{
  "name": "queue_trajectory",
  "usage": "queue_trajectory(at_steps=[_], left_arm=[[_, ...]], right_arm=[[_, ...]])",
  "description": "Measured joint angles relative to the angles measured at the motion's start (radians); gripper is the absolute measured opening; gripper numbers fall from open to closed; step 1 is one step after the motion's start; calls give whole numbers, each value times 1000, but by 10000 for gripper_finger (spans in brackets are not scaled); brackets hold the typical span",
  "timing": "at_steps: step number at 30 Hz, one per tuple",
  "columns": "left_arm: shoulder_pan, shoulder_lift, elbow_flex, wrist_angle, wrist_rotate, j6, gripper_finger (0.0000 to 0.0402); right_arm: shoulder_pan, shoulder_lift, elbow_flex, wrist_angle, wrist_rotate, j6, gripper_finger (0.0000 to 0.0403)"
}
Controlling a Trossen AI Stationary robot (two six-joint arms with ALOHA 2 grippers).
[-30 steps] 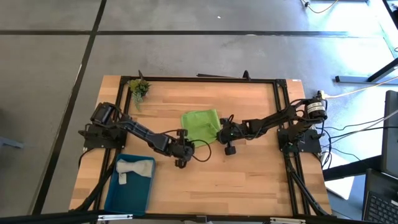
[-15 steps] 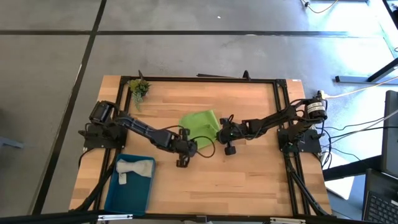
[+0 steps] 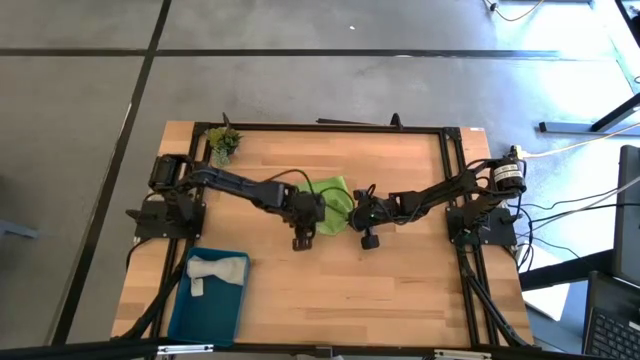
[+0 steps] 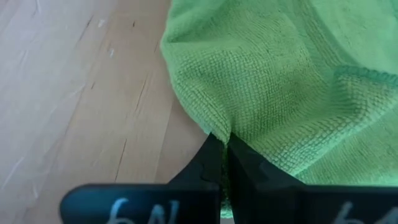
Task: Roll microfiber towels into tight, uniform cylinder then place into a basket
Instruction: Roll the green towel
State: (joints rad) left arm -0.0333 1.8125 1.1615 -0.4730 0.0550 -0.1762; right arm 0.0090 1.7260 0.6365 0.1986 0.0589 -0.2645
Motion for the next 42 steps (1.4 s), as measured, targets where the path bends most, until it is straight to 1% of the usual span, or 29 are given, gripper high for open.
queue_trajectory(at_steps=[3, 11, 20, 25, 27, 32, 36, 38, 42], left_arm=[[40, -13, 6, -25, 9, -10, 0], [147, -13, 7, -98, 38, -129, 1], [228, -13, 7, -96, 38, -165, 0], [249, -13, 7, -87, -24, -184, 0], [256, -13, 4, -82, -32, -183, 1], [267, -12, -45, -23, -52, -184, 1], [276, -11, -53, 5, -105, -189, 1], [276, 1, -53, 29, -133, -189, 1], [276, 37, -52, 65, -151, -188, 1]], right_arm=[[0, 0, 0, 0, 0, -1, 8], [0, 0, 0, -2, 0, -1, 8], [0, 0, 0, -2, 0, -1, 8], [0, 0, 0, -2, 0, -1, 8], [0, 0, 0, -2, 0, -1, 8], [0, 1, 0, -1, -2, -2, 8], [-2, 2, 0, 5, 1, -2, 8], [-2, 2, 0, 5, 3, -3, 8], [-1, 1, 0, 4, 3, -2, 8]])
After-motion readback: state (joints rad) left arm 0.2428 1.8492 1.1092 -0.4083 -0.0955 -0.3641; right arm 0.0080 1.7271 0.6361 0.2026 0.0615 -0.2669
